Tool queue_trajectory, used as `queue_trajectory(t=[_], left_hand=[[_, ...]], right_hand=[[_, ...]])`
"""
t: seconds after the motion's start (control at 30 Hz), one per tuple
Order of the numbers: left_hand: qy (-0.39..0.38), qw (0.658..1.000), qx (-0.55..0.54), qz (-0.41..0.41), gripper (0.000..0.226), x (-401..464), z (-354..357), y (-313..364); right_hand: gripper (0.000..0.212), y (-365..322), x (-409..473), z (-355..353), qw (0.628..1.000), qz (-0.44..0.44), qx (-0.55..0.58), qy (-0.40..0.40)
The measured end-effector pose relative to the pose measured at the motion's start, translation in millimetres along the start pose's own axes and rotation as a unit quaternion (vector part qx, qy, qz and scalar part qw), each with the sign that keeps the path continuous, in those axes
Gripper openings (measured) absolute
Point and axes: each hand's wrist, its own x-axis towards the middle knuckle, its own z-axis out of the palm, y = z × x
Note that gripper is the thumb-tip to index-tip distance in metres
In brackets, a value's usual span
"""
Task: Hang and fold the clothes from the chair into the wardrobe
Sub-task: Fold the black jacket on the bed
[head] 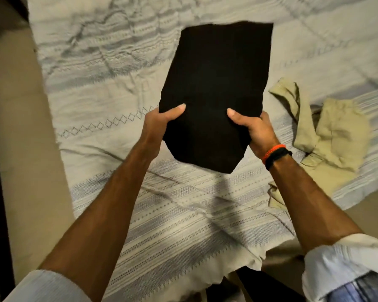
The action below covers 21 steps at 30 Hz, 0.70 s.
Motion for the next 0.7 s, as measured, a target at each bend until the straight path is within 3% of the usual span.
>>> queue_trajectory(t=[0.13, 0.27, 0.37, 0.47, 0.6, 0.7], left_hand=[[-0.023, 0.999, 0.026, -0.010, 0.071, -16.6, 1.5, -20.9], [0.013, 0.989, 0.048, -0.137, 0.082, -43.9, 5.0, -101.8], [0.012, 0.961, 0.049, -0.273, 0.088, -67.9, 1.3, -171.9], [0.005, 0.938, 0.062, -0.341, 0.080, -88.9, -2.3, -216.6], [0.029, 0.949, 0.058, -0.308, 0.070, -93.5, -8.1, -226.4], [0.044, 0.952, 0.120, -0.280, 0.088, -89.7, -11.0, -225.0]], right_hand=[[0.059, 16.3, -16.6, -5.5, 1.000, 0.006, 0.020, 0.010], [0.073, 101.5, -53.2, -26.0, 0.989, 0.144, 0.008, 0.044], [0.065, 169.5, -87.7, -50.1, 0.966, 0.253, 0.025, 0.054], [0.060, 208.9, -111.5, -68.5, 0.948, 0.314, 0.036, 0.044], [0.067, 214.4, -107.2, -70.9, 0.950, 0.309, 0.010, 0.039], [0.062, 208.9, -94.6, -68.8, 0.949, 0.307, -0.022, 0.069]])
